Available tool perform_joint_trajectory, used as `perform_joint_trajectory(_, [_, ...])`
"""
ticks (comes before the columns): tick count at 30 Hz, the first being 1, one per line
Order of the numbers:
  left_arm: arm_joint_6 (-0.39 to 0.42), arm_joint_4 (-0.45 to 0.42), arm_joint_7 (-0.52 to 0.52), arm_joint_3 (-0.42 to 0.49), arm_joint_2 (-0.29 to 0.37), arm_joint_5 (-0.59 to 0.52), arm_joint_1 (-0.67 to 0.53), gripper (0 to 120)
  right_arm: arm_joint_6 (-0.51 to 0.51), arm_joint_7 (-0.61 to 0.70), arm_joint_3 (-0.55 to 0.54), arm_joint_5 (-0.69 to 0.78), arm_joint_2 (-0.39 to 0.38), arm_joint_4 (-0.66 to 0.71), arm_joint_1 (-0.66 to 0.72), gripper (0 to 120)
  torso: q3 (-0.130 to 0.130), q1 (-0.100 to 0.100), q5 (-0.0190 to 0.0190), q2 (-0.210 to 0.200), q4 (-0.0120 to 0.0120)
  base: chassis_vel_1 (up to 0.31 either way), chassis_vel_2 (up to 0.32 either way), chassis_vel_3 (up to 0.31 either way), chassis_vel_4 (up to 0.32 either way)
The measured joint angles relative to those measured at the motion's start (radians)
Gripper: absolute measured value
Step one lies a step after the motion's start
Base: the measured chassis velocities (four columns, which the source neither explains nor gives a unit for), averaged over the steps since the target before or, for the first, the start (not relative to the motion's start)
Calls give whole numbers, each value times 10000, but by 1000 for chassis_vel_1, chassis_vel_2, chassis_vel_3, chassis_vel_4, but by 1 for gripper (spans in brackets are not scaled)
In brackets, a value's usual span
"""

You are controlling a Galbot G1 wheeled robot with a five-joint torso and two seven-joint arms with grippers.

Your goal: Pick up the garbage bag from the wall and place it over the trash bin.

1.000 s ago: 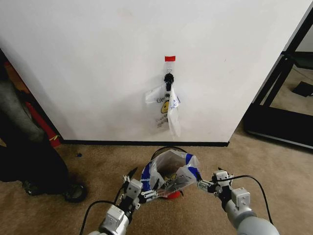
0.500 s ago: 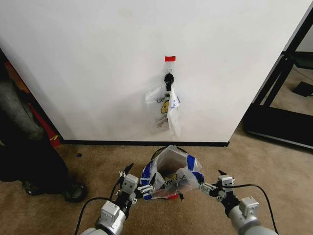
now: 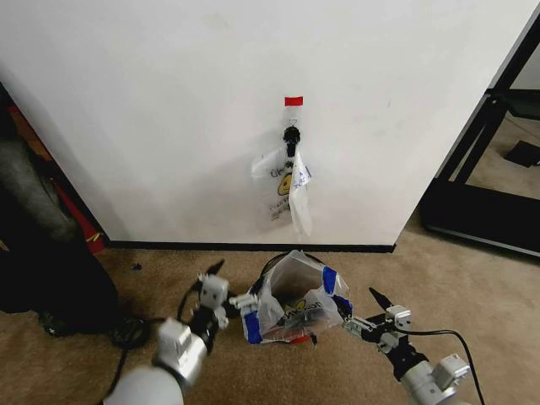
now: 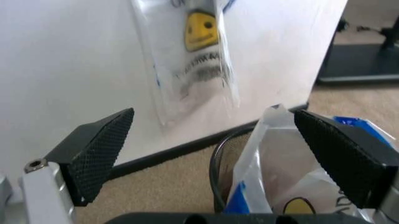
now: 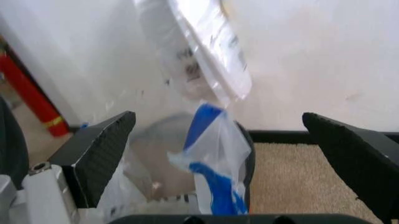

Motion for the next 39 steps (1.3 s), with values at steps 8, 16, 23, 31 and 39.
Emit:
perform_joint_trajectory(8, [1073, 2350, 296, 3166, 96, -2663, -5547, 100, 318, -271, 614, 363, 621, 302, -439, 100, 0, 1, 7, 0, -3, 0, 0, 0, 0])
perform_joint_trajectory(16, [1673, 4954, 1040, 6587, -1127, -3315, -9456, 100, 410, -437, 1160, 487, 851, 986, -1115, 100, 1, 1, 0, 0, -3, 0, 0, 0, 0])
perform_joint_trajectory(23, [2130, 7104, 1344, 8410, -2124, -3521, -11097, 100, 622, -632, 1340, 377, 908, 1533, -1873, 100, 1, 1, 2, -1, -2, 0, 0, 0, 0])
perform_joint_trajectory(31, [3002, 7822, 2007, 9067, -2982, -3072, -11611, 100, 678, -639, 1190, 144, 877, 1540, -2016, 100, 0, 1, 2, -1, 0, 0, 0, 0, 0])
perform_joint_trajectory(39, [3043, 8415, 2472, 9277, -3436, -3170, -11915, 100, 557, -499, 1156, 185, 774, 1336, -1837, 100, 0, 1, 1, -1, -1, 0, 0, 0, 0])
